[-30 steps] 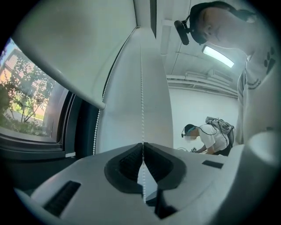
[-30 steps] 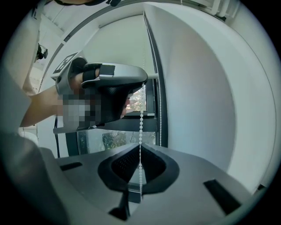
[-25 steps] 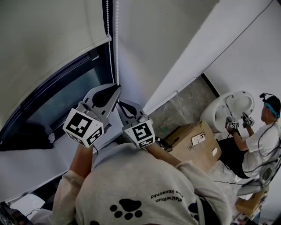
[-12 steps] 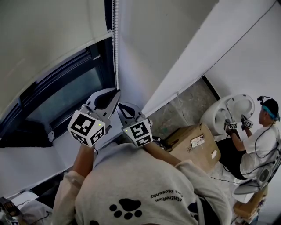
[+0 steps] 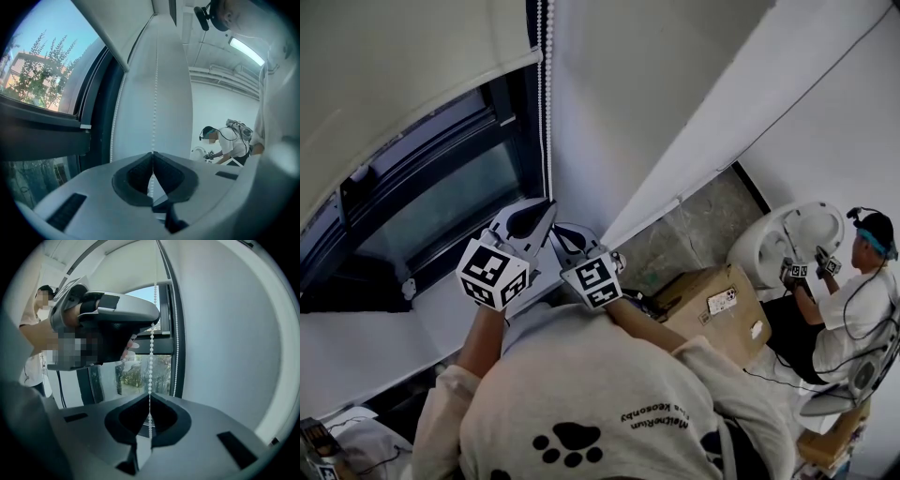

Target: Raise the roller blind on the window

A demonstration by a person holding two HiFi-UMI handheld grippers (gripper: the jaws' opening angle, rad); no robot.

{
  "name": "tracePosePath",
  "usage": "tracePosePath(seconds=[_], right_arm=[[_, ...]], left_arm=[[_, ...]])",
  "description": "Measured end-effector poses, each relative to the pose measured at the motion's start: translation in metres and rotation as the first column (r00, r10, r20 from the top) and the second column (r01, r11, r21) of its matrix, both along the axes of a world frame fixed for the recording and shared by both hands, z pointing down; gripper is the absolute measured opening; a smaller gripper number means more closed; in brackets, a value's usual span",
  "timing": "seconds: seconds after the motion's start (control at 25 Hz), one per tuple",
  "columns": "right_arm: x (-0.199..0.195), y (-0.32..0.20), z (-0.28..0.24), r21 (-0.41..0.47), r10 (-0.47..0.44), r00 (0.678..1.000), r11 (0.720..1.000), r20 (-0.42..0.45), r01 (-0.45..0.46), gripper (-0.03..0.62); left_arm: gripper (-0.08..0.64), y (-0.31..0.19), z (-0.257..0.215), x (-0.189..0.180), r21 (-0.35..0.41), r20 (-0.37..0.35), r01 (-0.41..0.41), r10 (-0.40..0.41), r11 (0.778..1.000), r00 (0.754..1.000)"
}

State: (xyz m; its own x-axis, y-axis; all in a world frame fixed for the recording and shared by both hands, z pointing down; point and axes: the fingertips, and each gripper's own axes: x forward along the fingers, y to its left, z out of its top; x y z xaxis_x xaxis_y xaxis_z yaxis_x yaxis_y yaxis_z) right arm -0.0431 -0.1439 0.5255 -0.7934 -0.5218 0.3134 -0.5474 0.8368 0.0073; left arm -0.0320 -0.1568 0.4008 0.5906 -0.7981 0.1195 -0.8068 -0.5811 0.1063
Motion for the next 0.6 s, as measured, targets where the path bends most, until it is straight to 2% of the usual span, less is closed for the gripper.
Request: tracePosePath(seconds=[0.52,0.56,0.6], right_arm=[[0.002,0.007,0.018,-0.023,-0.008,0.999,1.0,-0.041,0.007,0.017],[0.004,0.009,0.012,-0.028,-0.009,1.0,1.0,-0.027,0.009,0.034],[0.006,0.01,0.002,-0.028,-0.006,1.0,1.0,0.001,0.006,0.077]], left_arm=[[0.011,0.001,0.021,0.002,-0.02,0.024,-0.021,0.022,1.0,0.999],[0.011,0.001,0.021,0.002,-0.023,0.025,-0.026,0.026,0.999,0.999],[0.011,0.001,0.021,0.001,-0.025,0.024,-0.028,0.029,0.999,0.999]])
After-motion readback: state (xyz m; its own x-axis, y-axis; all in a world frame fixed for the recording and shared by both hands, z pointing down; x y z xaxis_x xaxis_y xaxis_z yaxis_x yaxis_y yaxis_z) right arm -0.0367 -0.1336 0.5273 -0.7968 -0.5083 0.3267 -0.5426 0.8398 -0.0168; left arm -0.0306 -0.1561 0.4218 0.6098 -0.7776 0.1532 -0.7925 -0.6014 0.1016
